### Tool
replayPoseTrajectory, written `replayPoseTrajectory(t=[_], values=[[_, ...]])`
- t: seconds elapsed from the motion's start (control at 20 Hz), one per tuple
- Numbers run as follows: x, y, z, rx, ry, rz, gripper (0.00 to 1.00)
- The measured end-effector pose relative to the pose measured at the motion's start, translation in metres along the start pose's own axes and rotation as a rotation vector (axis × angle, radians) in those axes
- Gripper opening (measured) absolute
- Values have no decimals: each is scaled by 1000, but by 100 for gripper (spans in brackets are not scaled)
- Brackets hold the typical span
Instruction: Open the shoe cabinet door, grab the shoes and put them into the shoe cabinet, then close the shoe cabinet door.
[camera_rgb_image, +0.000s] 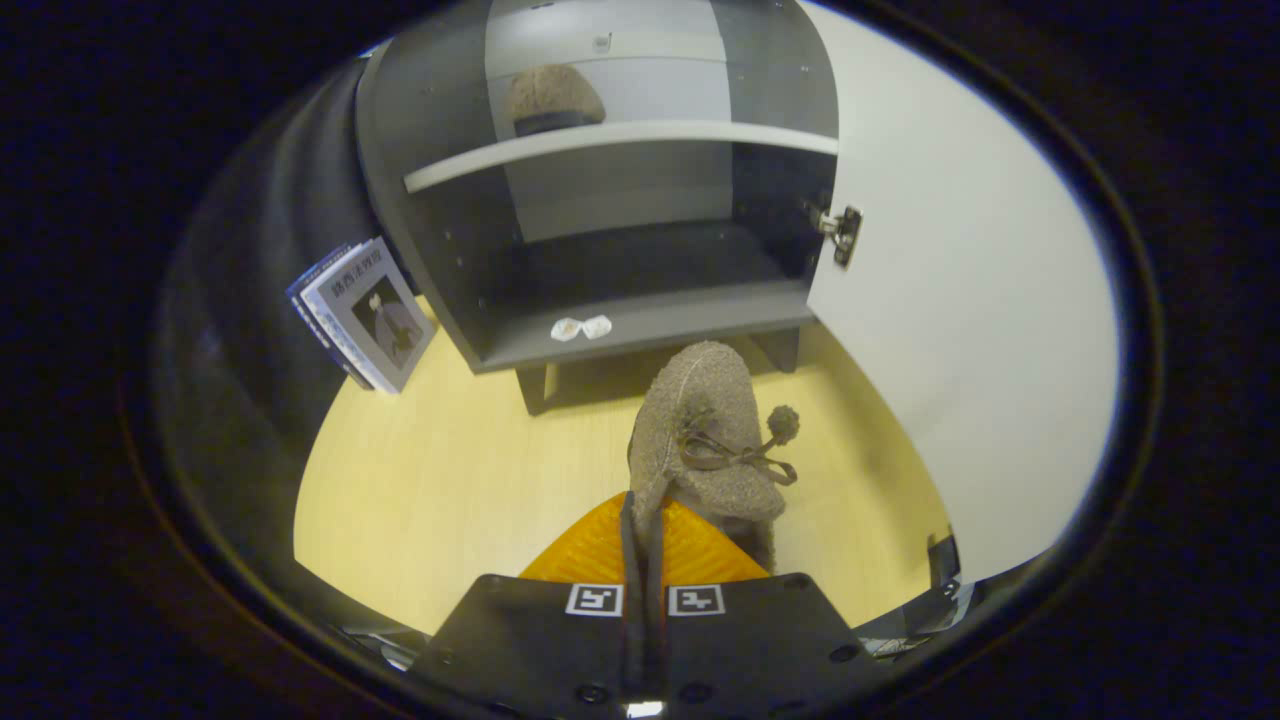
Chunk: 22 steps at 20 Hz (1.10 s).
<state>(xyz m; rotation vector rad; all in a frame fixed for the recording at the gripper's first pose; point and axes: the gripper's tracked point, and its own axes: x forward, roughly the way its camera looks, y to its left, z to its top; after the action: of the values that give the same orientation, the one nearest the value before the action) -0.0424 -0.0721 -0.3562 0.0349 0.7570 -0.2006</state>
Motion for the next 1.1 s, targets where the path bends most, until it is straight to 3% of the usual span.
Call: replayPoseTrajectory(t=[0.35,0.7,1.1], values=[[-44,-11,95,43,-174,-44,3],[-77,-30,191,5,-320,-80,3],[-53,-32,279,-76,-366,-53,3]])
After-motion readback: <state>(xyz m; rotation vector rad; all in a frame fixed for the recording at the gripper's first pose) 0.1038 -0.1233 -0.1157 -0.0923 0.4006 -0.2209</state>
